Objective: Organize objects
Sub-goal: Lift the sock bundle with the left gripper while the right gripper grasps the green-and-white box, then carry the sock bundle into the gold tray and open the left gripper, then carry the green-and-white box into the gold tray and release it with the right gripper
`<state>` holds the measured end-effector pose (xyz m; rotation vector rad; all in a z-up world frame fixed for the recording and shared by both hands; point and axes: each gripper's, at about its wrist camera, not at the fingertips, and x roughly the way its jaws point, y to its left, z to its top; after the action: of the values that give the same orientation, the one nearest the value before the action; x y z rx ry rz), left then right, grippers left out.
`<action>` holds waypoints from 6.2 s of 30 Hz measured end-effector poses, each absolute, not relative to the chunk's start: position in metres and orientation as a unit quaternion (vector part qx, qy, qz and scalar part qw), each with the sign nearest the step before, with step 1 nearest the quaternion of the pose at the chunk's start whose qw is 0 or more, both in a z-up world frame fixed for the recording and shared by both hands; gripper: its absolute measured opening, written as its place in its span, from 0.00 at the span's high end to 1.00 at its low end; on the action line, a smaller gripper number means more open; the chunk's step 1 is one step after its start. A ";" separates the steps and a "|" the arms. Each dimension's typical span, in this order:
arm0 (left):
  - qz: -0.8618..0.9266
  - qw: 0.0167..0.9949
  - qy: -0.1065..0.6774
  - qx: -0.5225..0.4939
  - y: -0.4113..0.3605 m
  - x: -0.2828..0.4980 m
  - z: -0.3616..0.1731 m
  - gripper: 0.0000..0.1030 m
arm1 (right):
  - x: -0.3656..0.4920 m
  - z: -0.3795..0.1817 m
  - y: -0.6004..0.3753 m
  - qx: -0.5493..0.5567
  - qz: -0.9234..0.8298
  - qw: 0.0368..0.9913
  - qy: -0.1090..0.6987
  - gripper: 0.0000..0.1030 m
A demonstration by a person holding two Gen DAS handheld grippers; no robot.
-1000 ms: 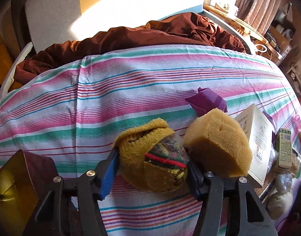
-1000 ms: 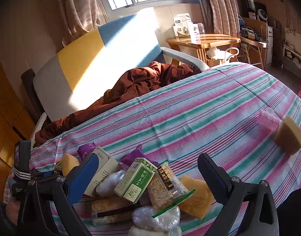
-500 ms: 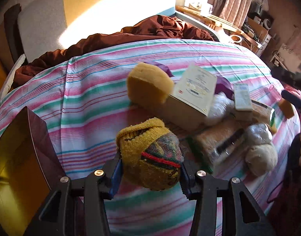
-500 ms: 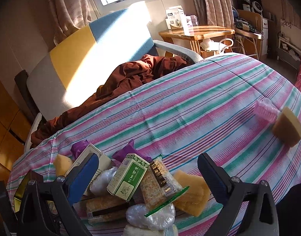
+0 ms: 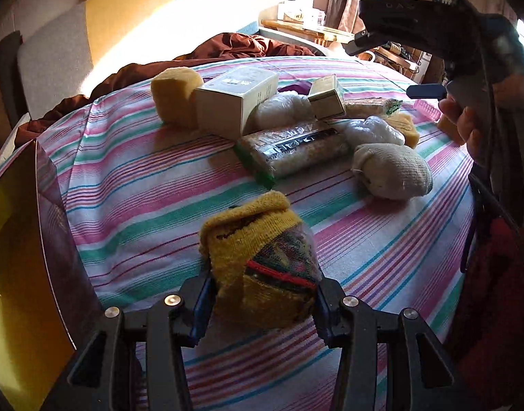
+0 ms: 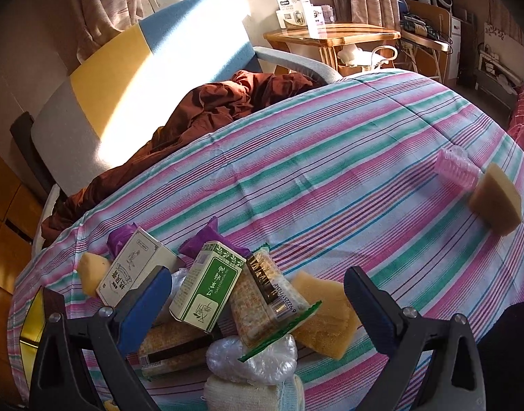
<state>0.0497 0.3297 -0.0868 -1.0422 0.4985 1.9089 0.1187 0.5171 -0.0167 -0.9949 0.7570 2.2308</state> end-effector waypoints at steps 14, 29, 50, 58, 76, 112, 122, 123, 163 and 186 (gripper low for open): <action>0.768 0.448 0.188 -0.417 0.318 0.052 -0.089 0.53 | 0.134 -0.006 0.502 -0.390 0.834 0.274 0.279 0.08; 0.767 0.454 0.178 -0.418 0.311 0.053 -0.088 0.53 | 0.049 -0.037 0.516 -0.470 0.806 0.257 0.251 0.14; 0.770 0.455 0.178 -0.411 0.311 0.055 -0.086 0.54 | 0.062 -0.045 0.508 -0.453 0.829 0.237 0.225 0.66; 0.786 0.453 0.146 -0.395 0.286 0.056 -0.051 0.62 | 0.064 -0.043 0.506 -0.453 0.832 0.245 0.208 0.71; 0.884 0.151 0.090 -0.432 0.075 -0.047 -0.039 0.59 | 0.061 -0.040 0.502 -0.452 0.837 0.253 0.180 0.71; 0.922 0.074 0.072 -0.374 0.013 -0.009 -0.007 0.26 | 0.060 -0.007 0.464 -0.400 0.880 0.218 0.136 0.71; 0.922 0.076 0.048 -0.376 0.005 -0.011 -0.010 0.25 | 0.044 0.044 0.384 -0.362 0.915 0.129 0.119 0.71; 0.922 0.076 0.045 -0.377 0.004 -0.011 -0.011 0.25 | 0.040 0.048 0.371 -0.361 0.918 0.111 0.118 0.71; 0.915 0.035 -0.036 -0.401 -0.062 -0.017 -0.031 0.22 | -0.042 -0.022 0.061 -0.499 0.845 -0.183 0.060 0.15; 0.920 0.125 0.045 -0.369 0.032 -0.011 0.004 0.15 | 0.020 0.022 0.246 -0.397 0.917 0.019 0.043 0.00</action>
<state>-0.0106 0.0322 0.0037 -1.0756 0.1317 2.6798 0.0200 0.2458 0.0217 -1.2317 0.1341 2.8461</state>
